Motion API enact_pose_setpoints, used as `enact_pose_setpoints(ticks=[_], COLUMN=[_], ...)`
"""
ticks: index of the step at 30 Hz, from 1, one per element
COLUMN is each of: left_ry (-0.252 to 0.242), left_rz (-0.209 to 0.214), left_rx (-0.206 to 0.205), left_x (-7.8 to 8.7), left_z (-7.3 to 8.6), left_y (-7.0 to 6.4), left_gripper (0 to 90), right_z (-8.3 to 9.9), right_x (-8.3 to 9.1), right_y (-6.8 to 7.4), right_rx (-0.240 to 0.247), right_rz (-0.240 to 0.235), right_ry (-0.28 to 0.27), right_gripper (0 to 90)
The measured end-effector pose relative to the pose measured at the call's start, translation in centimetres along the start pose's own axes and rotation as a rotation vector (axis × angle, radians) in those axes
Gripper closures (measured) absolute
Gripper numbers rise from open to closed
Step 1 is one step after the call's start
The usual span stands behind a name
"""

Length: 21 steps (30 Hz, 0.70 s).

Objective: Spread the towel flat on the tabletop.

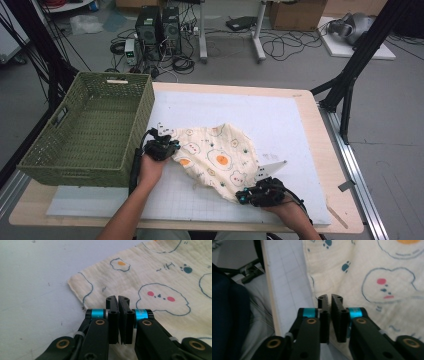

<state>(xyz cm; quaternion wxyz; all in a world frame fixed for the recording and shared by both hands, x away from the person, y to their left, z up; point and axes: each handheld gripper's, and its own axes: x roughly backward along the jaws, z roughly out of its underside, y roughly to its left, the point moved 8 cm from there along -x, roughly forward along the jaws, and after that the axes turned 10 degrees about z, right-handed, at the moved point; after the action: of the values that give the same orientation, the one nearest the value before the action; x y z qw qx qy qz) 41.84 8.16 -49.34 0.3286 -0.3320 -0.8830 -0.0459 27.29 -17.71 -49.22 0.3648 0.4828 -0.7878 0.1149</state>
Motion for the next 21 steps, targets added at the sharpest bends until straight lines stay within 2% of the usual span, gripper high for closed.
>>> enact_pose_setpoints(ticks=[1,2,3,4,5,6,7,8,9,10,11,12,14,16,17,18,19,20,21], left_ry=[-0.006,-0.016,-0.027,-0.033,-0.037,-0.043,-0.042,-0.043,-0.046,-0.047,-0.045,-0.040,-0.033,-0.032,-0.038,-0.038,-0.038,-0.034,-0.029], left_rz=[0.007,0.012,0.018,0.026,0.032,0.032,0.035,0.039,0.038,0.036,0.035,0.039,0.034,0.034,0.034,0.034,0.034,0.035,0.036], left_rx=[0.005,0.009,0.014,0.013,0.014,0.015,0.009,0.007,0.006,0.006,0.009,0.009,0.012,0.013,0.017,0.017,0.021,0.020,0.020], left_x=[0.0,0.1,0.2,0.3,0.3,0.3,0.3,0.3,0.3,0.3,0.3,0.2,0.1,0.1,0.0,0.0,-0.1,-0.1,-0.1], left_z=[-0.1,-0.2,-0.3,-0.4,-0.4,-0.5,-0.5,-0.5,-0.5,-0.5,-0.5,-0.4,-0.3,-0.2,-0.1,-0.1,-0.1,0.0,0.0], left_y=[-0.1,-0.1,-0.1,-0.2,-0.3,-0.3,-0.4,-0.4,-0.5,-0.5,-0.5,-0.5,-0.5,-0.4,-0.4,-0.4,-0.4,-0.5,-0.5], left_gripper=[81.5,73.3,70.9,70.9,67.5,64.3,64.3,61.8,60.7,60.7,58.0,58.0,56.8,56.7,56.7,56.7,56.7,56.4,56.4], right_z=[-0.5,-1.7,-2.3,-2.3,-2.7,-2.8,-2.8,-2.7,-2.7,-2.7,-2.5,-2.5,-2.3,-2.1,-2.4,-2.4,-2.4,-2.4,-2.4], right_x=[0.4,1.3,1.8,1.8,2.3,2.6,2.6,2.5,2.3,2.3,1.5,1.5,0.6,-0.5,-0.6,-0.6,-0.8,-0.8,-0.8], right_y=[-0.2,-1.3,-2.2,-2.2,-3.3,-6.0,-6.0,-8.3,-9.3,-9.3,-10.9,-10.9,-11.9,-12.4,-12.3,-12.3,-12.2,-11.9,-11.9], right_rx=[-0.015,-0.072,-0.100,-0.100,-0.124,-0.174,-0.174,-0.214,-0.228,-0.228,-0.258,-0.258,-0.272,-0.263,-0.233,-0.233,-0.228,-0.207,-0.207], right_rz=[0.006,0.041,0.080,0.080,0.136,0.284,0.284,0.379,0.428,0.428,0.497,0.497,0.543,0.554,0.574,0.574,0.560,0.546,0.546], right_ry=[-0.032,-0.123,-0.170,-0.170,-0.202,-0.203,-0.203,-0.186,-0.174,-0.174,-0.146,-0.146,-0.108,-0.078,-0.080,-0.080,-0.079,-0.075,-0.075], right_gripper=[72.6,61.5,59.4,59.4,57.2,53.2,53.2,53.1,52.0,52.0,48.0,48.0,48.5,51.2,62.3,62.3,66.7,83.2,83.2])
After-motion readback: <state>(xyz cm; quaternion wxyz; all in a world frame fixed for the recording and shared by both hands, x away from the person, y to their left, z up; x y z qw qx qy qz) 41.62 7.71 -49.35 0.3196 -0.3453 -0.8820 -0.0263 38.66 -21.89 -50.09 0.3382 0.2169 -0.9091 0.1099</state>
